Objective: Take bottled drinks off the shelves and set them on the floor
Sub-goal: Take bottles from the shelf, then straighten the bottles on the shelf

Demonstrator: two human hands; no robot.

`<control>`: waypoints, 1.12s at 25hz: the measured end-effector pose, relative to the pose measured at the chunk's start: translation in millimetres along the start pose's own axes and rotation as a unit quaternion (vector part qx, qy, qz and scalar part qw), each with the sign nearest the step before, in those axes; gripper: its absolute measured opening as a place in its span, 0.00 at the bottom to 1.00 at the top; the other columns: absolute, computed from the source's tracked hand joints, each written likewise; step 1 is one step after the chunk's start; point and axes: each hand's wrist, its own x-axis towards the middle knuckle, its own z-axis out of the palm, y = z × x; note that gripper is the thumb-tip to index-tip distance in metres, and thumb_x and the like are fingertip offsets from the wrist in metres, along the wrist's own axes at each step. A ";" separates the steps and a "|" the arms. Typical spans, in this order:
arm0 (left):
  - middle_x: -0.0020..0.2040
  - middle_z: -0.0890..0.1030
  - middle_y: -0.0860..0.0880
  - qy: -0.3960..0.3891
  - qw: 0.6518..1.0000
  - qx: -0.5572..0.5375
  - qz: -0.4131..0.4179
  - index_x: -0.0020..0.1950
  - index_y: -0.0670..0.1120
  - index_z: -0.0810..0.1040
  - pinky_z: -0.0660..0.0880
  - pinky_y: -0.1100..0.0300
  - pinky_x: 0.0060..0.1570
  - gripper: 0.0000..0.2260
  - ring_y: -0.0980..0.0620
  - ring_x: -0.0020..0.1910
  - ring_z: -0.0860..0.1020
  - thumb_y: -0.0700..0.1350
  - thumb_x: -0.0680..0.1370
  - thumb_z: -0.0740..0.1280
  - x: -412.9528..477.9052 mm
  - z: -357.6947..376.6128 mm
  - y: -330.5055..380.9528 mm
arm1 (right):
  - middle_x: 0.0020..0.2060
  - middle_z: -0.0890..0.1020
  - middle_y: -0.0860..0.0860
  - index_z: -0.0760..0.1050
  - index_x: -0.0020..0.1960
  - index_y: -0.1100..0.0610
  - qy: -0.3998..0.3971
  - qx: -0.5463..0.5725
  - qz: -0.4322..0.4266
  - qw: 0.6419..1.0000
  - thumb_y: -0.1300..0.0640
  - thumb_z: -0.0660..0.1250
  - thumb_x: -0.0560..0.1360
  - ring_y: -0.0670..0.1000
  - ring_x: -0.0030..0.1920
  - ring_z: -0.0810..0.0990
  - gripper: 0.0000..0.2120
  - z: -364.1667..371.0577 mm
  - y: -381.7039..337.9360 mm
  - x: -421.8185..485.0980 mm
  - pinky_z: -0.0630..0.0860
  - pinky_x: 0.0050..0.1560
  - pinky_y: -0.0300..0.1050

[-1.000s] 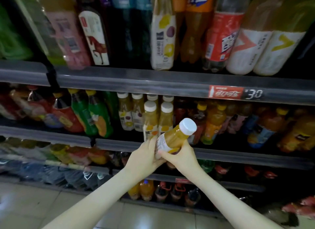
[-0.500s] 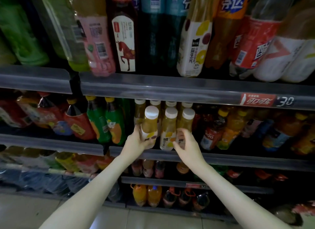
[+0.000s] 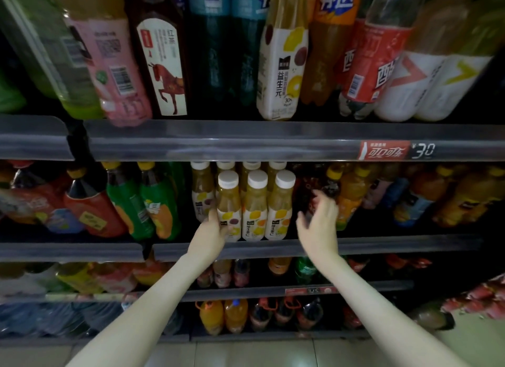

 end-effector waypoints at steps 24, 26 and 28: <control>0.64 0.72 0.31 0.144 0.950 0.209 0.182 0.76 0.48 0.50 0.80 0.52 0.41 0.56 0.38 0.49 0.81 0.44 0.57 0.82 20.5 153.2 168.8 | 0.65 0.74 0.54 0.47 0.76 0.49 -0.239 0.070 0.053 0.967 0.53 0.69 0.76 0.55 0.62 0.75 0.39 -65.7 131.3 82.6 0.73 0.58 0.45; 0.67 0.68 0.30 0.127 0.950 0.231 0.169 0.77 0.47 0.43 0.79 0.53 0.45 0.55 0.37 0.54 0.79 0.39 0.63 0.78 30.3 161.4 166.6 | 0.61 0.76 0.57 0.55 0.73 0.54 -0.226 0.032 0.051 0.972 0.52 0.68 0.76 0.58 0.58 0.78 0.32 -61.7 133.9 87.1 0.75 0.54 0.47; 0.71 0.63 0.31 0.139 0.947 0.241 0.161 0.76 0.47 0.36 0.77 0.52 0.51 0.51 0.35 0.60 0.75 0.37 0.69 0.73 34.8 167.7 165.5 | 0.57 0.78 0.58 0.58 0.70 0.57 -0.228 0.008 0.047 0.973 0.51 0.67 0.76 0.59 0.54 0.79 0.29 -59.1 136.7 85.5 0.76 0.50 0.48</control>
